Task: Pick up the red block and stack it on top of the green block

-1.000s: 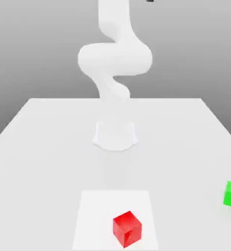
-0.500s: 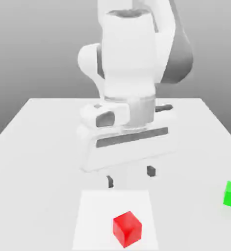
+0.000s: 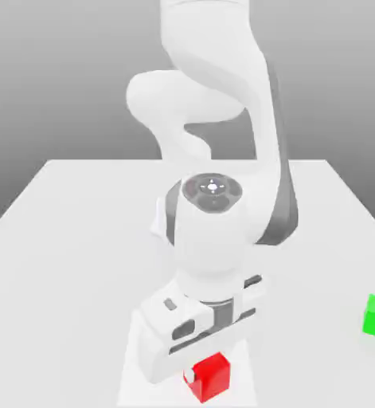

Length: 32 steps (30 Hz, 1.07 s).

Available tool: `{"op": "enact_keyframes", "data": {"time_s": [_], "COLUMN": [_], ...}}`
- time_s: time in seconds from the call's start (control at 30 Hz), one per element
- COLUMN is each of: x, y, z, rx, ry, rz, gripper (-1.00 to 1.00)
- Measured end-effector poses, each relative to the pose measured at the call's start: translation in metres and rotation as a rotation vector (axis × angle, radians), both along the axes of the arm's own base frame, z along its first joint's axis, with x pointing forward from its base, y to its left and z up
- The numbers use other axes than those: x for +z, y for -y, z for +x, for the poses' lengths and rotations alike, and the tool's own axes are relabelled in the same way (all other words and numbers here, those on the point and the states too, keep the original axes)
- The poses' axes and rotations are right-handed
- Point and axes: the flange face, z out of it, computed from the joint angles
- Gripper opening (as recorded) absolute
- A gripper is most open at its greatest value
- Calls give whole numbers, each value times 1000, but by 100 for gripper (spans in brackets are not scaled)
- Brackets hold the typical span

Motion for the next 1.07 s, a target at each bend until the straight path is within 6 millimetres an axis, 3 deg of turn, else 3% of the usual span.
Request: {"op": "enact_keyframes", "data": {"time_s": [0.17,0.23,0.37,0.47,0.6,0.67,0.77,0.8,1.0,1.07], "x": [52,62,74,82,93,84,48,38,33,46], "y": [-2,-39,-134,-204,-289,-310,-316,-316,-316,-317], "z": [0,-3,-23,-52,-109,-126,-131,-132,-133,-132], "rx": [3,58,201,313,465,504,515,517,517,517], "ry": [0,-1,-3,-3,-2,0,0,0,1,1], "rz": [1,3,6,6,3,1,0,1,1,0], "gripper": [-100,-100,-100,-100,-100,-100,-100,100,100,100]}}
